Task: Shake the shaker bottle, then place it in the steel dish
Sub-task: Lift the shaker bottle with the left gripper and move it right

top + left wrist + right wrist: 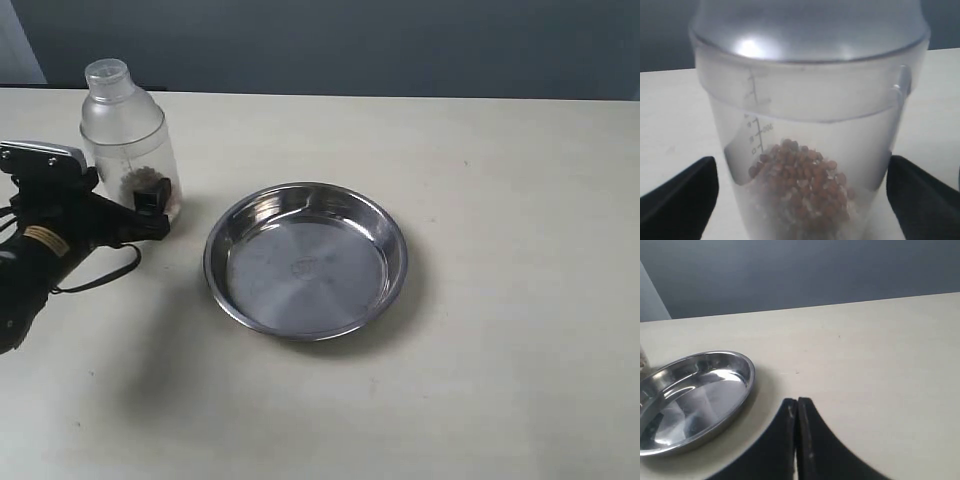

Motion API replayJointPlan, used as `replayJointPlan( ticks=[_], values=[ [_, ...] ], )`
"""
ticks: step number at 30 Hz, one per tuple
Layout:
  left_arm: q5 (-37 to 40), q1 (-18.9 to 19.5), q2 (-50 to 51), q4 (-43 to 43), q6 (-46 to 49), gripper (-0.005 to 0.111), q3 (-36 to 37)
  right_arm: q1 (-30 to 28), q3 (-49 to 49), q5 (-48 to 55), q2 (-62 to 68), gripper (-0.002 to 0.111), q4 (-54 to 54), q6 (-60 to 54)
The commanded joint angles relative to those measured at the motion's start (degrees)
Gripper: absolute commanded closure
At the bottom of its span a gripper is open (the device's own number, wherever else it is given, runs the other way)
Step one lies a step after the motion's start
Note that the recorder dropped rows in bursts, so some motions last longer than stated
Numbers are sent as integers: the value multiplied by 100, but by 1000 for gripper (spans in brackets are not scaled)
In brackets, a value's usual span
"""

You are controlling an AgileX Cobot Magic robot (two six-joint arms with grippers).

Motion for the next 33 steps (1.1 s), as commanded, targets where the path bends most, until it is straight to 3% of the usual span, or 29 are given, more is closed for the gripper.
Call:
replayJointPlan(
  ticks=[1,4,25,33],
  values=[
    [-87,-4,-14,363,-11,22,22,10,7,-57,-22,109,-25,-3],
    [-87,-4,-14,738,-11,22,22,10,7,-57,-22,109,-25,-3],
    [-87,-4,-25,604,-434,22,12,10,7,-57,-22,109,-38,-3],
    [-87,-4,-25,686,-526,6,12,10,7,-57,-22,109,-38,-3]
  ],
)
